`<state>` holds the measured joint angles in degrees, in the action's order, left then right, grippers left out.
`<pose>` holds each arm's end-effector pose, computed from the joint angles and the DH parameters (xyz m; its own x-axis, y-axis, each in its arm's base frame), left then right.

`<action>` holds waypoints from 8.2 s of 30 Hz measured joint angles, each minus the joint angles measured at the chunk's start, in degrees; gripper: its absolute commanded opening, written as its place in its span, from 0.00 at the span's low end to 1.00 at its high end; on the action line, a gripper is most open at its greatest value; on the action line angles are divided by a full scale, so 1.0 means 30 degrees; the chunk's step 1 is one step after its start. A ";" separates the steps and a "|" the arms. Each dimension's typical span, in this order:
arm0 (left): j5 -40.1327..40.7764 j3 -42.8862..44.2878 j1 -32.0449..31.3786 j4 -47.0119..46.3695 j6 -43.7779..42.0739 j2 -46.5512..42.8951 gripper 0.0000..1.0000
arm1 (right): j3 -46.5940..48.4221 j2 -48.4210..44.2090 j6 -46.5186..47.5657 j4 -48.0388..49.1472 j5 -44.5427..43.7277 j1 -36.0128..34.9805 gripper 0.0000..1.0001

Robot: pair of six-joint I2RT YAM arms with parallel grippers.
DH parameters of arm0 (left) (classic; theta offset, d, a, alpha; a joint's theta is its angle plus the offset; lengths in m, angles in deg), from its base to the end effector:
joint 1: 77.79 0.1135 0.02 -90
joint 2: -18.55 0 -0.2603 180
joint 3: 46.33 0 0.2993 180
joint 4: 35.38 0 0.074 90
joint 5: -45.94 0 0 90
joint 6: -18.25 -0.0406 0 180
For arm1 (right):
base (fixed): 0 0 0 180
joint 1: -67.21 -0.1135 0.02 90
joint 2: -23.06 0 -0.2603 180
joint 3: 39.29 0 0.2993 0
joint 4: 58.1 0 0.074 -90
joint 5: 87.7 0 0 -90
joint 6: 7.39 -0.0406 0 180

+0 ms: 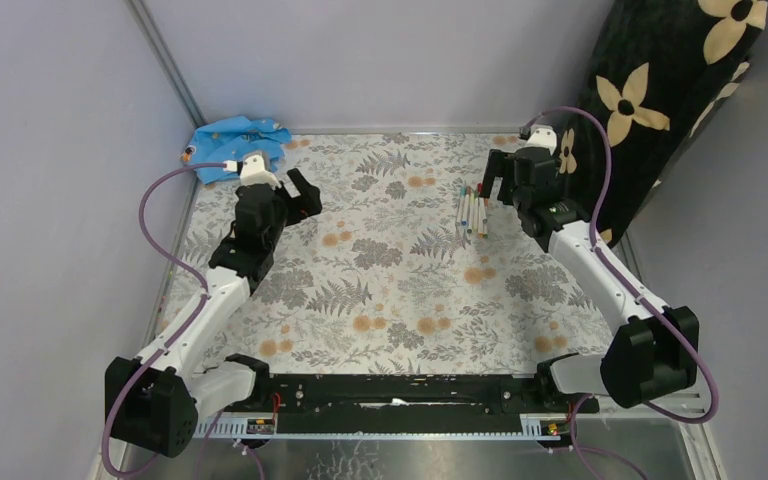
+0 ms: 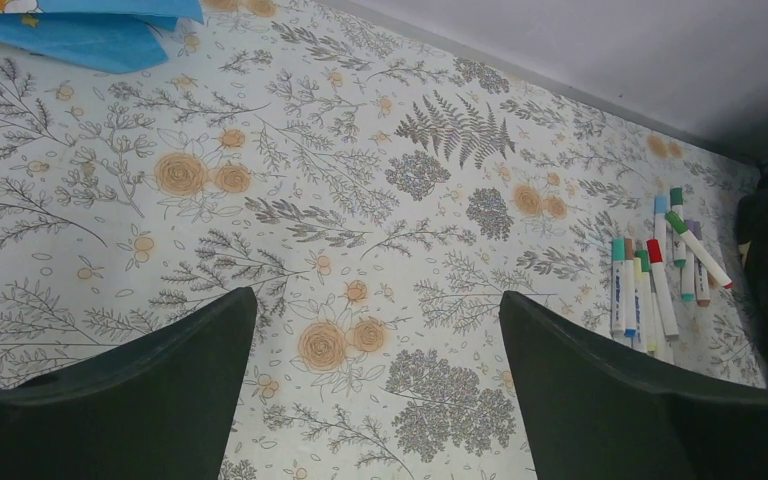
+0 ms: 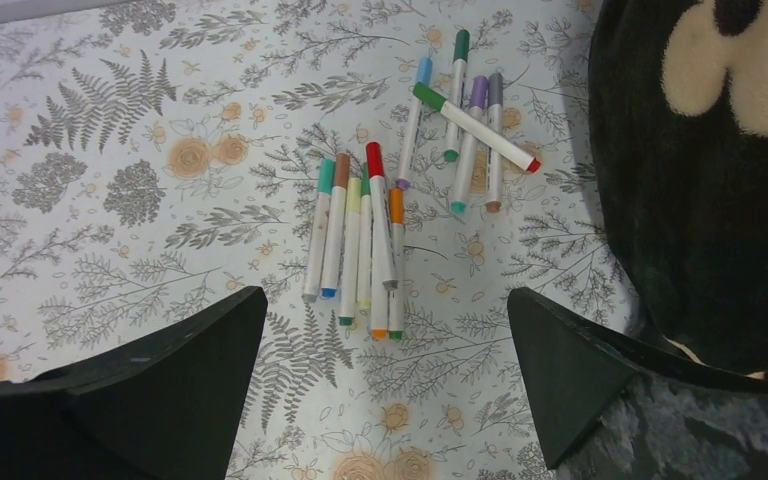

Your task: Open the pen caps

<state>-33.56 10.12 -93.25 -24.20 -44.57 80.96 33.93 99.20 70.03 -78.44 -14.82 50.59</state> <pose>0.2969 -0.0744 0.2795 -0.2957 -0.3842 -0.8746 -0.0459 0.9202 -0.3887 0.3486 0.0916 0.3064 -0.3724 0.1061 -0.9220 0.0686 0.9939 0.0866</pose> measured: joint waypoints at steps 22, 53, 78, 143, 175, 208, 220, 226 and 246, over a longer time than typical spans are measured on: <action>-0.1880 0.1727 -0.0080 -0.0022 0.3220 0.3636 0.99 | 0.9551 1.1599 0.1137 -0.4299 -0.0765 0.1843 0.61; -0.3417 0.1894 -0.0102 -0.0882 0.5049 0.4677 0.98 | 1.3559 1.6917 0.2302 -0.5421 0.2047 0.4677 0.65; -0.3592 0.1894 -0.0211 -0.0889 0.5224 0.4714 0.98 | 1.4644 1.8425 0.2324 -0.5843 0.3082 0.5158 0.40; -1.0280 0.2222 -0.0707 -0.2484 0.9092 0.5639 0.98 | 0.3133 0.5144 0.0415 -0.2390 0.9573 -0.8378 0.00; -1.1147 0.0947 -0.0831 -0.2586 1.0469 0.5858 0.59 | 0.5122 0.7053 -0.0262 -0.1137 0.7905 -0.9741 0.00; -1.0302 0.0699 -0.0831 -0.2273 1.0178 0.5384 0.30 | 0.4721 0.7067 -0.0612 -0.0685 0.7956 -0.9748 0.00; -1.0309 0.0699 -0.0831 -0.2106 0.9952 0.5384 0.50 | 0.4721 0.7067 -0.0627 -0.0685 0.8051 -0.9879 0.00; -1.0302 0.0699 -0.0831 -0.2091 0.9952 0.5384 0.46 | 0.4721 0.7067 -0.0627 -0.0685 0.8072 -1.0069 0.00; -1.0302 0.0401 -0.0831 -0.2149 1.0287 0.5071 0.00 | 0.4488 0.6900 -0.0692 -0.0546 0.8021 -1.0302 0.32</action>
<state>-64.47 11.32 -95.75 -30.64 -13.71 96.17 47.39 119.90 67.96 -80.08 9.24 19.68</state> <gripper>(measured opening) 0.091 0.231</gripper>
